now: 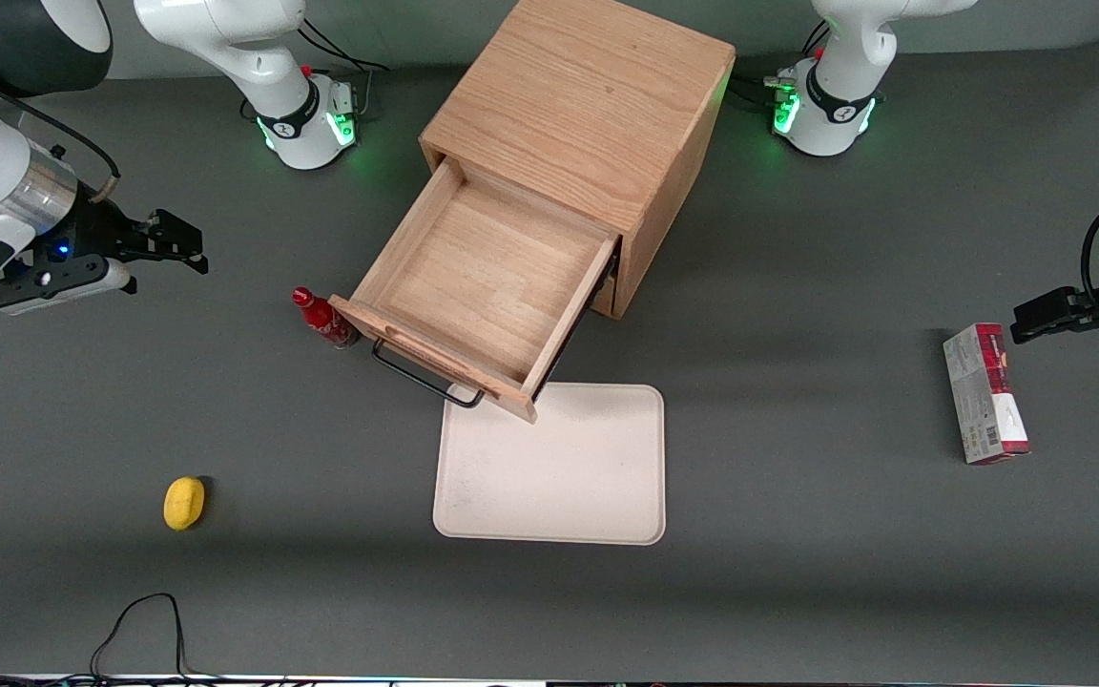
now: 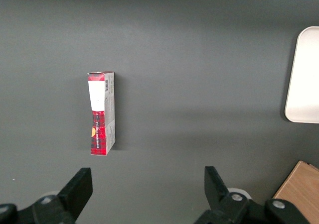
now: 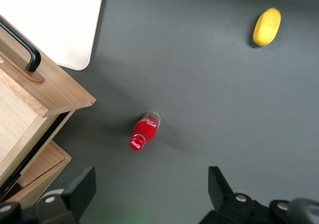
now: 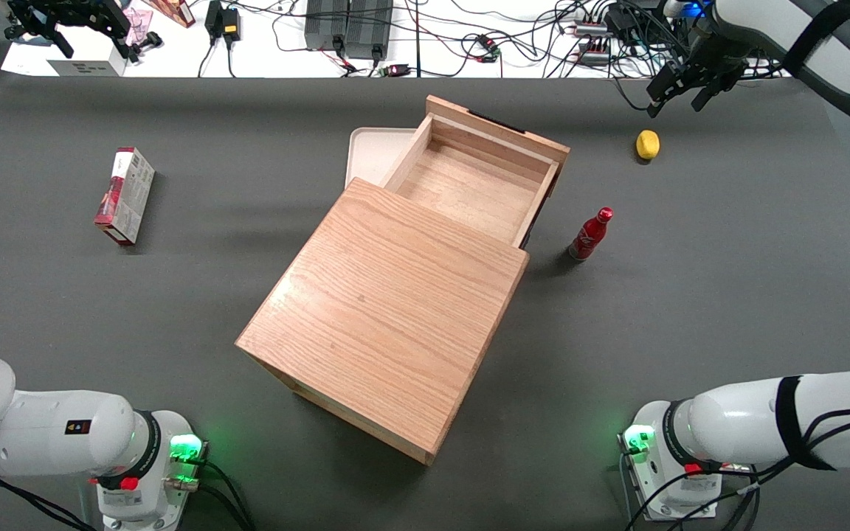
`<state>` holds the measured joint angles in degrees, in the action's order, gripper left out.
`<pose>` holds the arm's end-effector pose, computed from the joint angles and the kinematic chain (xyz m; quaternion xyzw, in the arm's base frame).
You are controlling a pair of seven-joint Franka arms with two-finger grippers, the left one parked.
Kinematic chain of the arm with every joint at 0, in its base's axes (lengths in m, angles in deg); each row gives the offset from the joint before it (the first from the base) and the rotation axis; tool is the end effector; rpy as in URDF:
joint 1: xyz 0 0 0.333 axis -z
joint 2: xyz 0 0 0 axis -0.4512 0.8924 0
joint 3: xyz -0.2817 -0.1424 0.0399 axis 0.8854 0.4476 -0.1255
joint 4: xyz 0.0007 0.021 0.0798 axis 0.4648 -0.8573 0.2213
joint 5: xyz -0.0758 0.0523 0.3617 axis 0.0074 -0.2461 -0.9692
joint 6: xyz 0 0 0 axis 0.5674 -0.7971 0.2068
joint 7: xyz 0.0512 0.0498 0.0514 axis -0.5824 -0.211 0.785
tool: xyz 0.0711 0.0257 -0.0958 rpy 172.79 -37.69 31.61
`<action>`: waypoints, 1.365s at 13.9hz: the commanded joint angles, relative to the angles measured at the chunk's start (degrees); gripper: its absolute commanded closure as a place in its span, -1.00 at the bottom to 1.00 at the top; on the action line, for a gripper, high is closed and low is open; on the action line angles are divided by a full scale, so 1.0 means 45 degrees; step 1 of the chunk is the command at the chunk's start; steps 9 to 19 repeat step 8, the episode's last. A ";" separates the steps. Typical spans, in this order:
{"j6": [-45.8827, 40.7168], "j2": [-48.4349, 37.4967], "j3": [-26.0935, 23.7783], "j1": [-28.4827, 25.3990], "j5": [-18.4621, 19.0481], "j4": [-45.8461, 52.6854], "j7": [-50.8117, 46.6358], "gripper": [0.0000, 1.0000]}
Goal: Open upper drawer
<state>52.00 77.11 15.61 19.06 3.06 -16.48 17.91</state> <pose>0.5018 0.0508 0.5507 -0.9933 -0.1059 0.0278 0.0359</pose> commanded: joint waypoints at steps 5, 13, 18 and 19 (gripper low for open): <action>-0.0839 0.0970 0.0548 -0.0112 -0.0168 0.1265 0.0019 -1.00; -0.0839 0.1029 0.0527 -0.0111 -0.0167 0.1382 0.0020 -1.00; -0.0839 0.1029 0.0527 -0.0111 -0.0167 0.1382 0.0020 -1.00; -0.0839 0.1029 0.0527 -0.0111 -0.0167 0.1382 0.0020 -1.00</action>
